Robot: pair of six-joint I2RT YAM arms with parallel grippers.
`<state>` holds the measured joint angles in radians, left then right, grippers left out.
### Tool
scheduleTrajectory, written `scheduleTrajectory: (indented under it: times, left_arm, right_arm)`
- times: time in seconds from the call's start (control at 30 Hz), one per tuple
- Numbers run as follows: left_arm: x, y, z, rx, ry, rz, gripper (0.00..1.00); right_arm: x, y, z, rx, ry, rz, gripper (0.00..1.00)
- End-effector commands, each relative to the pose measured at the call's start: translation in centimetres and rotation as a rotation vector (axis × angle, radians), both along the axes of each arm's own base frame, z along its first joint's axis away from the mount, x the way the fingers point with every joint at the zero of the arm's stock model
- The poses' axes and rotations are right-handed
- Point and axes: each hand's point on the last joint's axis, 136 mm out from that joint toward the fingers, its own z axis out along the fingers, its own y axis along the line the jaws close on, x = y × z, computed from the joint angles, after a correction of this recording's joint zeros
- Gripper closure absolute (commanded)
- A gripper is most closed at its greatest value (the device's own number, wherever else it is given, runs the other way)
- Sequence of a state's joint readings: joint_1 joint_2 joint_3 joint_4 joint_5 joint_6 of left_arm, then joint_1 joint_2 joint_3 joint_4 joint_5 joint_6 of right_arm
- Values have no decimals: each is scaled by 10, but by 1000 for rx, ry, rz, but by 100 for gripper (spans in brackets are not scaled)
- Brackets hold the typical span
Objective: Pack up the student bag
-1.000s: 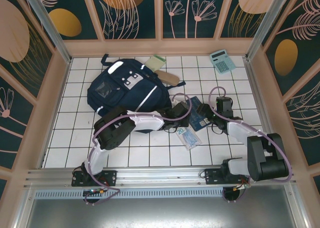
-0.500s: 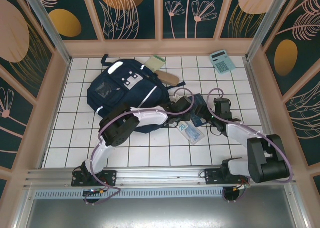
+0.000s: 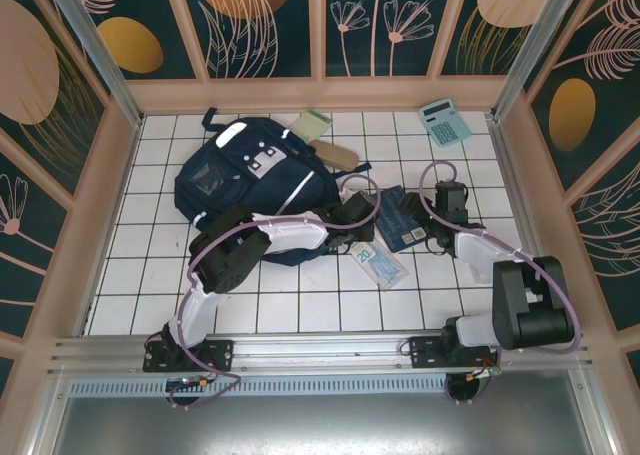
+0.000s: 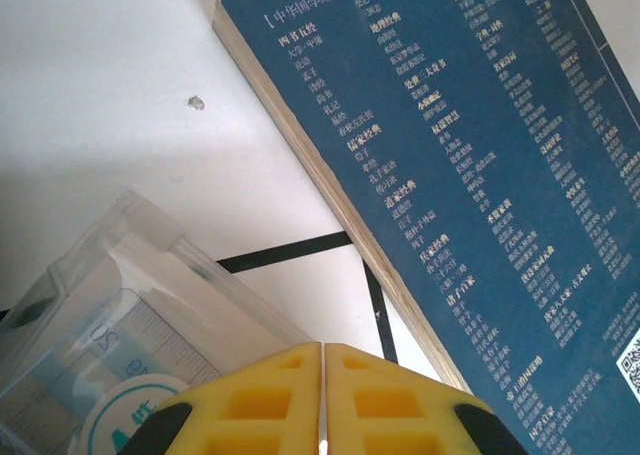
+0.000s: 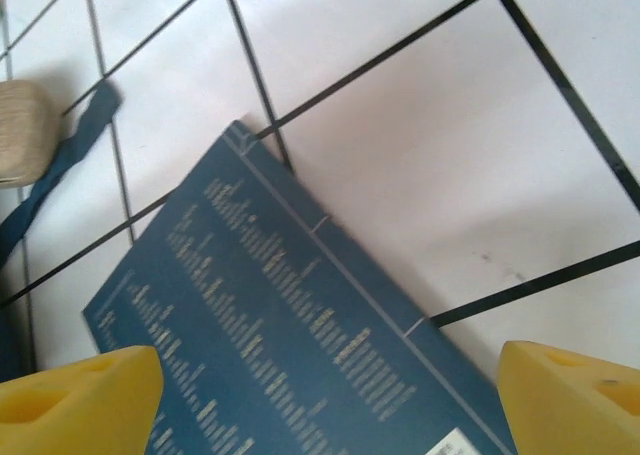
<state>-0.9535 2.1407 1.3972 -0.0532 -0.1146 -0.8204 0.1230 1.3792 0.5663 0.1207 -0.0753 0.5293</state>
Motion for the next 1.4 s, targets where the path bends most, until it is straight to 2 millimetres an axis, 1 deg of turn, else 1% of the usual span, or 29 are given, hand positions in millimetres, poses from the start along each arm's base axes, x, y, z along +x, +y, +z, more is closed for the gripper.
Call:
scheduleTrajectory:
  times: [0.0, 0.13, 0.23, 0.3, 0.43, 0.57, 0.73, 0.83, 0.93, 1.0, 1.07, 1.13, 1.27, 1.3, 1.37]
  left_arm:
    - [9, -6, 6, -26, 2, 18, 89]
    - [14, -19, 9, -57, 7, 6, 89]
    - [18, -21, 13, -58, -7, 12, 89]
    - [19, -21, 9, -44, 1, 11, 89]
    - [15, -17, -14, 8, 54, 26, 92]
    - [13, -18, -24, 8, 81, 29, 92]
    - [19, -20, -25, 3, 78, 30, 90]
    - [28, -21, -23, -1, 58, 27, 89]
    - [38, -22, -28, 1, 56, 20, 89]
    - [44, -23, -27, 0, 47, 18, 90]
    - [45, -23, -21, -3, 35, 17, 90]
    - [44, -21, -8, -20, 18, 17, 88]
    - [40, -12, 20, -62, -24, 26, 77]
    - [39, -7, 25, -63, -36, 40, 75]
    - [37, 2, 28, -59, -53, 56, 74]
  right_arm:
    - [9, -4, -7, -5, 14, -5, 12]
    - [3, 1, -22, 18, 56, 17, 12]
    - [-2, 6, -26, 43, 67, 31, 12]
    - [-6, 7, -27, 55, 70, 35, 13]
    - [-12, 9, -26, 70, 65, 39, 13]
    - [-14, 10, -26, 71, 68, 44, 13]
    - [-18, 20, -23, 113, 64, 71, 13]
    - [-25, 28, -20, 148, 59, 89, 14]
    - [-32, 34, -15, 177, 50, 97, 15]
    - [-35, 34, -14, 177, 45, 97, 16]
    - [-36, 31, -12, 154, 38, 89, 16]
    - [-35, 25, -13, 115, 36, 75, 16]
    - [-27, 21, -10, 83, 22, 73, 16]
    - [-25, 21, -10, 75, 17, 71, 16]
    - [-22, 18, -11, 60, 17, 63, 16]
